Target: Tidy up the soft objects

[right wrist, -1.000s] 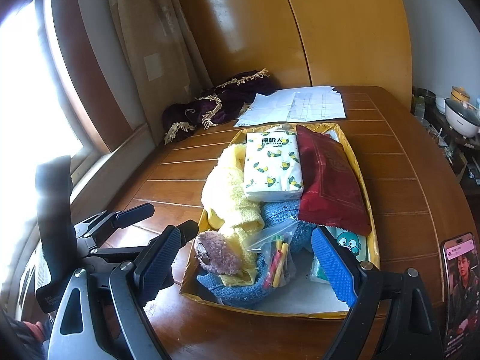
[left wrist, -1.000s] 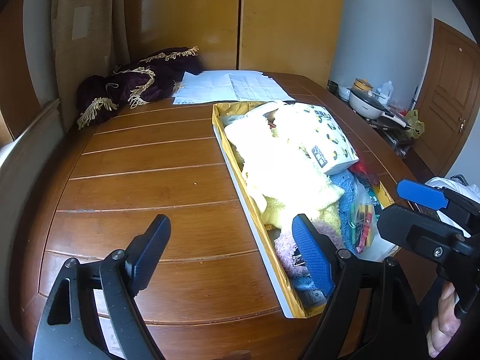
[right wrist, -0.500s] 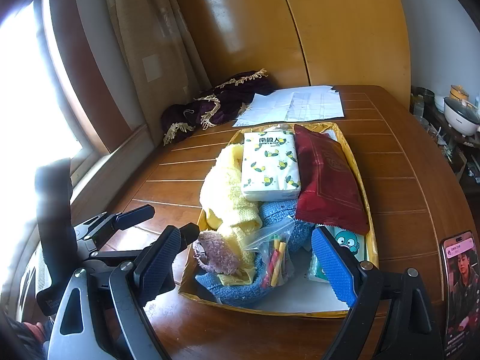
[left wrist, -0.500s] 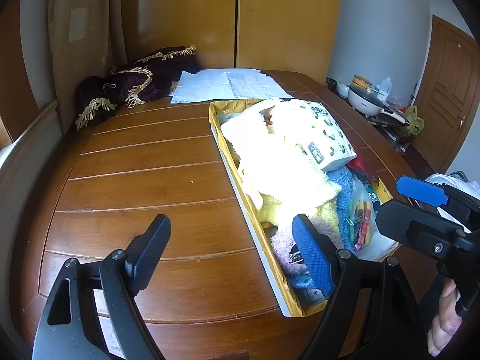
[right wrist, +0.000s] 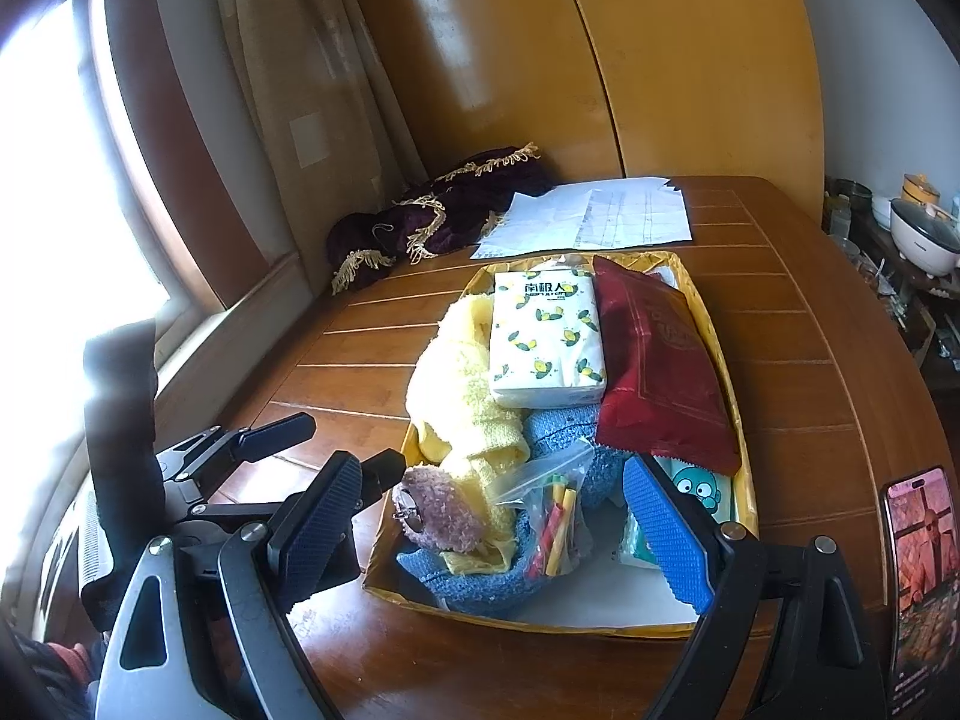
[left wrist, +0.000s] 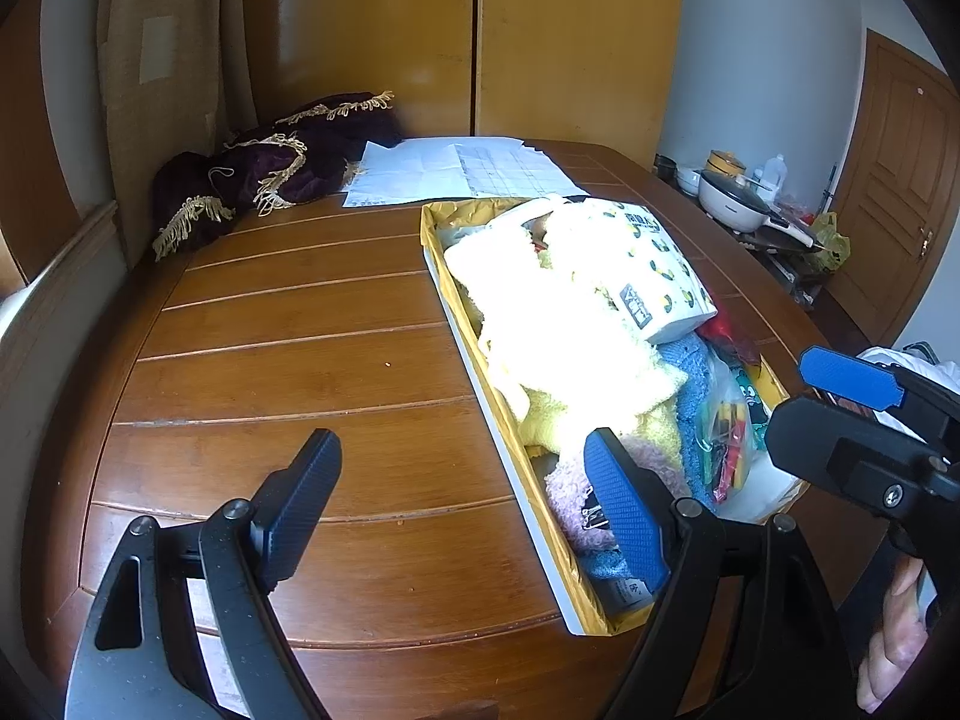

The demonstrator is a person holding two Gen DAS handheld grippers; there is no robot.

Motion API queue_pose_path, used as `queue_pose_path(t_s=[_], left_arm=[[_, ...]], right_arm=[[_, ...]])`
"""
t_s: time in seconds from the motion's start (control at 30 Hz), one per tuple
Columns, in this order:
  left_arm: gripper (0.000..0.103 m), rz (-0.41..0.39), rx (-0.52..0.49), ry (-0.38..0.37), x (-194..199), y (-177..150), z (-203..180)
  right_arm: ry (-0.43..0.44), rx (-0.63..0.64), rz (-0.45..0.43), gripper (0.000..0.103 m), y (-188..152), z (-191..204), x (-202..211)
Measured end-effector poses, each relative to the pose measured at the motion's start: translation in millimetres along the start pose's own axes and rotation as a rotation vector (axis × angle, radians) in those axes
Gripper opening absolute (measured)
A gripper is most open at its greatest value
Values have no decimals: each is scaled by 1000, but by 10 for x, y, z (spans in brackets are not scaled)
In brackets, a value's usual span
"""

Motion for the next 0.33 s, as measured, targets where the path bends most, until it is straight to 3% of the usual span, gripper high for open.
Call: queue_pose_path(t_s=[0.33], left_arm=[[83, -4, -24, -21, -9, 18, -55]], right_arm=[[9, -10, -11, 91, 44, -10, 6]])
Point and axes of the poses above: each gripper's, at about its wrist camera, not at the fingertips, and x roughly against the way its jaws point, z to its left, y to its top, the point moved 7 cm from there along -x, roughly the way its jaws point, and after that the axes turned 10 degrees about -z, right-handed, at the moved point
